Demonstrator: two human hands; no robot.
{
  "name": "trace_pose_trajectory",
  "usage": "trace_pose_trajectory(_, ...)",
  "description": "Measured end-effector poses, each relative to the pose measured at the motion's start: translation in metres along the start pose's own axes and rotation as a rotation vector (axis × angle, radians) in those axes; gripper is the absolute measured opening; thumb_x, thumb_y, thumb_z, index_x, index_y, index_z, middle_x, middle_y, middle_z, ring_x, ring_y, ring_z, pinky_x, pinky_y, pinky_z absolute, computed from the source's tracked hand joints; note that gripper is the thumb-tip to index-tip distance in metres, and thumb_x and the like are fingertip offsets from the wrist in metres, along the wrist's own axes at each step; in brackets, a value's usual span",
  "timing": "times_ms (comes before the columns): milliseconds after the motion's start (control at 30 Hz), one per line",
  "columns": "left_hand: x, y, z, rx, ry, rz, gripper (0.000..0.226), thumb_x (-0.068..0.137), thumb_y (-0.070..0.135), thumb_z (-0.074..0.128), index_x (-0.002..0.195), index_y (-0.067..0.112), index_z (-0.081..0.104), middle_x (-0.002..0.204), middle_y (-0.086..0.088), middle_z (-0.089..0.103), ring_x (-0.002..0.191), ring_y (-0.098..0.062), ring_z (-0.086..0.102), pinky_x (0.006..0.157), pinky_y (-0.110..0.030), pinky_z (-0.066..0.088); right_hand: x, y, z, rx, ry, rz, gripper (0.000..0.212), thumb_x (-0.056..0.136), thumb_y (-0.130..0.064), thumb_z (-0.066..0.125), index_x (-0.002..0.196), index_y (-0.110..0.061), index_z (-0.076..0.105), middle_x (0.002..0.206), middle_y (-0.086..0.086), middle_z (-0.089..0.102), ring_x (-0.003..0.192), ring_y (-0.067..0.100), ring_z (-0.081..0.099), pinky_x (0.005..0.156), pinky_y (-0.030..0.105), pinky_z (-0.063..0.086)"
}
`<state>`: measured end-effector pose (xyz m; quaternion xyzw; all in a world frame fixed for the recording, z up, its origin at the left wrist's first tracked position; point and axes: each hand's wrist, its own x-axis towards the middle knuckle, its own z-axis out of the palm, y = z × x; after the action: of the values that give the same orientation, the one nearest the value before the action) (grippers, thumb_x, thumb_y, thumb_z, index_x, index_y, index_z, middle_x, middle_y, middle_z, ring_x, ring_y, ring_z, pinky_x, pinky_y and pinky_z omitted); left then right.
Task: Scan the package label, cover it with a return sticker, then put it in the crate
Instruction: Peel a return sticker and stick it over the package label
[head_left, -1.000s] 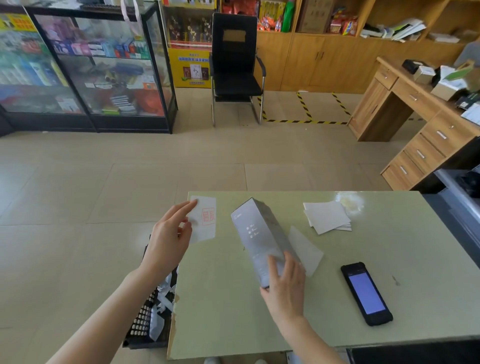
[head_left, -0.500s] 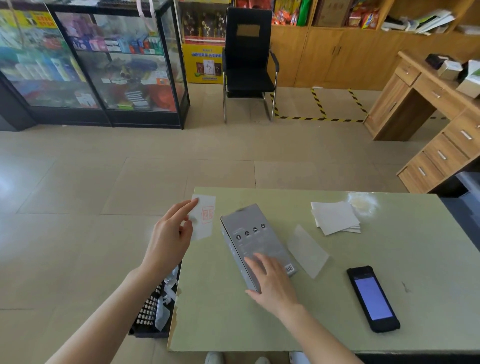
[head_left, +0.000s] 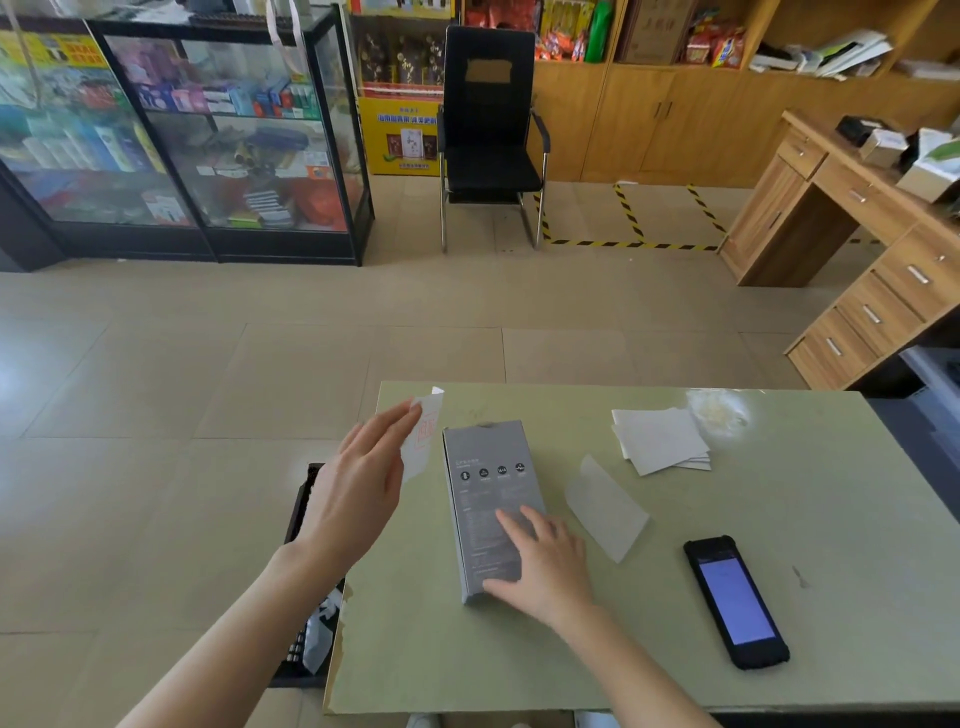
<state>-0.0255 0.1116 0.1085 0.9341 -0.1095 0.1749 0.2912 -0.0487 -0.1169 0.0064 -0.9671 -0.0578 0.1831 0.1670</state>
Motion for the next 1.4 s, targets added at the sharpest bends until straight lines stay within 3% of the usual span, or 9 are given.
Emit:
trace_pose_trajectory(100, -0.001, 0.009, 0.009, 0.118, -0.039, 0.147, 0.062, 0.076, -0.015, 0.059, 0.131, 0.011, 0.055, 0.137, -0.003, 0.056, 0.100, -0.028, 0.063, 0.065, -0.039, 0.058, 0.012, -0.013, -0.048, 0.891, -0.034, 0.240, 0.046, 0.082, -0.044, 0.063, 0.123, -0.026, 0.055, 0.131, 0.005, 0.056, 0.101, 0.011, 0.058, 0.082, 0.027, 0.047)
trace_pose_trajectory(200, -0.008, 0.015, 0.024, 0.226, -0.079, 0.279, 0.070, 0.066, -0.017, 0.063, 0.129, 0.011, 0.057, 0.136, -0.006, 0.057, 0.095, -0.027, 0.064, 0.068, -0.036, 0.055, 0.024, -0.019, -0.089, 1.536, -0.119, 0.367, 0.038, 0.091, -0.044, 0.052, 0.110, -0.011, 0.062, 0.115, 0.016, 0.066, 0.090, 0.027, 0.067, 0.080, 0.039, 0.052)
trace_pose_trajectory(367, -0.017, 0.022, 0.044, 0.279, -0.167, 0.448, 0.059, 0.077, -0.005, 0.032, 0.127, 0.014, 0.058, 0.135, -0.008, 0.057, 0.099, -0.026, 0.063, 0.073, -0.035, 0.054, 0.032, -0.027, -0.110, 1.495, -0.234, 0.322, 0.042, 0.087, -0.038, 0.063, 0.108, -0.002, 0.065, 0.100, 0.016, 0.071, 0.083, 0.027, 0.070, 0.078, 0.039, 0.060)
trace_pose_trajectory(500, -0.022, 0.025, 0.054, 0.294, -0.191, 0.517, 0.058, 0.070, -0.009, 0.049, 0.121, 0.015, 0.061, 0.133, -0.012, 0.058, 0.102, -0.028, 0.064, 0.076, -0.036, 0.054, 0.037, -0.026, -0.102, 1.438, -0.126, 0.337, 0.016, 0.084, -0.004, 0.063, 0.100, -0.002, 0.064, 0.081, 0.013, 0.071, 0.062, 0.019, 0.070, 0.055, 0.028, 0.057)
trace_pose_trajectory(700, -0.032, 0.028, 0.066, 0.219, -0.187, 0.548, 0.029, 0.082, 0.005, 0.061, 0.108, 0.018, 0.066, 0.127, -0.009, 0.062, 0.103, -0.026, 0.064, 0.081, -0.034, 0.053, 0.046, -0.015, -0.082, 1.324, 0.019, 0.415, 0.022, 0.081, 0.011, 0.056, 0.090, -0.009, 0.062, 0.075, 0.010, 0.068, 0.056, 0.017, 0.065, 0.047, 0.025, 0.054)
trace_pose_trajectory(833, -0.041, 0.019, 0.076, 0.064, -0.177, 0.247, 0.028, 0.082, 0.017, 0.071, 0.110, 0.020, 0.067, 0.124, -0.003, 0.063, 0.102, -0.022, 0.063, 0.081, -0.034, 0.052, 0.049, 0.000, -0.072, 1.321, 0.046, 0.421, 0.022, 0.082, 0.009, 0.055, 0.091, -0.010, 0.062, 0.079, 0.008, 0.069, 0.062, 0.018, 0.065, 0.050, 0.025, 0.053)
trace_pose_trajectory(1067, -0.027, 0.002, 0.096, -0.586, -0.193, -0.860, 0.036, 0.089, 0.025, 0.062, 0.124, 0.026, 0.051, 0.095, 0.001, 0.067, 0.080, -0.010, 0.067, 0.068, -0.026, 0.053, 0.055, 0.014, -0.048, 1.376, 0.020, 0.458, 0.022, 0.084, 0.007, 0.056, 0.094, -0.011, 0.062, 0.080, 0.005, 0.072, 0.057, 0.012, 0.068, 0.046, 0.022, 0.052)
trace_pose_trajectory(1267, -0.022, -0.001, 0.114, -0.681, -0.218, -1.035, 0.045, 0.074, 0.009, 0.072, 0.110, 0.024, 0.051, 0.077, -0.005, 0.070, 0.061, -0.014, 0.068, 0.065, -0.032, 0.059, 0.061, 0.018, -0.031, 1.311, 0.069, 0.478, 0.021, 0.082, 0.006, 0.060, 0.094, -0.011, 0.064, 0.087, 0.010, 0.073, 0.073, 0.022, 0.069, 0.061, 0.032, 0.055)
trace_pose_trajectory(1400, -0.020, 0.000, 0.120, -0.611, -0.201, -1.035, 0.036, 0.069, 0.004, 0.071, 0.092, 0.024, 0.052, 0.069, -0.004, 0.069, 0.064, -0.021, 0.068, 0.069, -0.039, 0.058, 0.058, 0.018, -0.026, 1.023, 0.165, 0.445, 0.019, 0.074, -0.006, 0.074, 0.087, -0.017, 0.064, 0.080, 0.007, 0.073, 0.078, 0.025, 0.069, 0.073, 0.036, 0.055)
